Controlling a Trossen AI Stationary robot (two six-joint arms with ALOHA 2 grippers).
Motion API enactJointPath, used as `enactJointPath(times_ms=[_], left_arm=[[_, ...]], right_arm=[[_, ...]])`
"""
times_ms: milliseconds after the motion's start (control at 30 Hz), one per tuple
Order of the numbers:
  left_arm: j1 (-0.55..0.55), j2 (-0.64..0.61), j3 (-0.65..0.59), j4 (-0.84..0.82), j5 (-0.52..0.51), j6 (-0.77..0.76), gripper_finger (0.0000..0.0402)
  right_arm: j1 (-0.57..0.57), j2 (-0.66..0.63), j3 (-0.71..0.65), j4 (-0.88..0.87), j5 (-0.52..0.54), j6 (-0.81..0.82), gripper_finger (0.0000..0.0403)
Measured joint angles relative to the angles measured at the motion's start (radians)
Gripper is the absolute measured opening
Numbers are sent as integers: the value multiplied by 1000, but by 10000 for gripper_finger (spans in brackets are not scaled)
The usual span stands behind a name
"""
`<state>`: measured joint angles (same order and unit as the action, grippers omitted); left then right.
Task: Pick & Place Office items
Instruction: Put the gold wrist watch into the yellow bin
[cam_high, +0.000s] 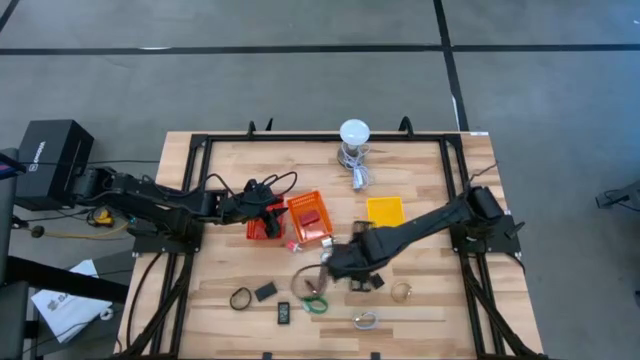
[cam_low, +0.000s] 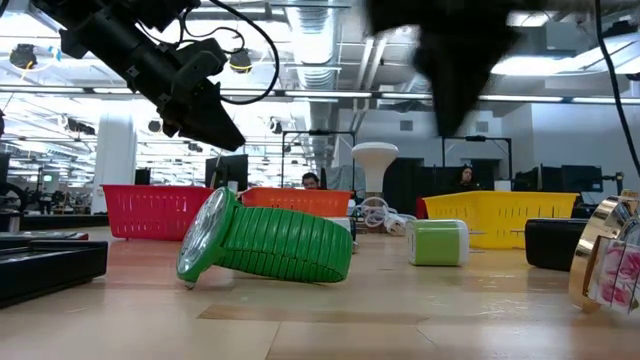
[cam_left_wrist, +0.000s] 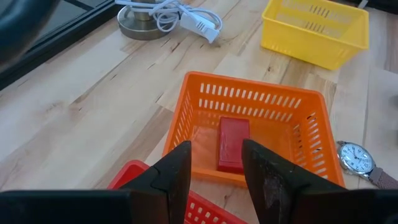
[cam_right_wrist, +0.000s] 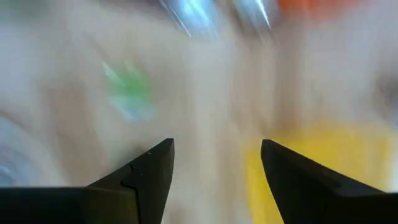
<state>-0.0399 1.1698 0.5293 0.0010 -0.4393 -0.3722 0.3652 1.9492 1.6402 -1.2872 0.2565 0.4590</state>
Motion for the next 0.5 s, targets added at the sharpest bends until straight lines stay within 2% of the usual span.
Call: enactJointPath(times_ms=[133, 267, 500], left_arm=[[-1, 0, -1, 2, 0, -1, 135], [-1, 0, -2, 7, 3, -1, 135], [-1, 0, -2, 22, 21, -2, 135]], right_arm=[[33, -70, -72, -49, 5, 111, 232], [86, -175, -173, -5, -4, 198, 232], [192, -372, -421, 184, -92, 359, 232]])
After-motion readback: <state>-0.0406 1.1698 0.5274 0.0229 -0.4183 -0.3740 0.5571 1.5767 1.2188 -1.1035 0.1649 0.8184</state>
